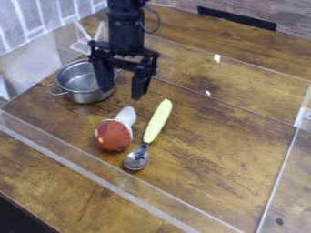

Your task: Put the mushroom in the silver pot

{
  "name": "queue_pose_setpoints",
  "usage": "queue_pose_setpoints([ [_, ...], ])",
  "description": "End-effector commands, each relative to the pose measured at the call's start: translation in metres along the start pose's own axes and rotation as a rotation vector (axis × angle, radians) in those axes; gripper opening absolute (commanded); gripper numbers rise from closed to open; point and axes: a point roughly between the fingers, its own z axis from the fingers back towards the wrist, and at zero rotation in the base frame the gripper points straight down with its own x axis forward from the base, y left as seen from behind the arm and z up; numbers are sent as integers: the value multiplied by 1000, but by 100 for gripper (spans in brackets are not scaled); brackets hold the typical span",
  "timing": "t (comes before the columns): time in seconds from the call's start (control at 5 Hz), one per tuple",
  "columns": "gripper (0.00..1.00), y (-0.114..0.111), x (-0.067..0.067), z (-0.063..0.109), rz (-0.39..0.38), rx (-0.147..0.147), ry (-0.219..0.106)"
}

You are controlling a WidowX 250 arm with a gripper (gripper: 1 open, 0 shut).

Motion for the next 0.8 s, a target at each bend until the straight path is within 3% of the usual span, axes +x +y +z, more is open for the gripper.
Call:
queue_pose_setpoints([
  [0.0,100,11,-14,22,43,0,-92],
  [0.2,100,17,-22,10,80,-4,-74],
  [0.6,100,15,-17,-9,230,-22,-59],
])
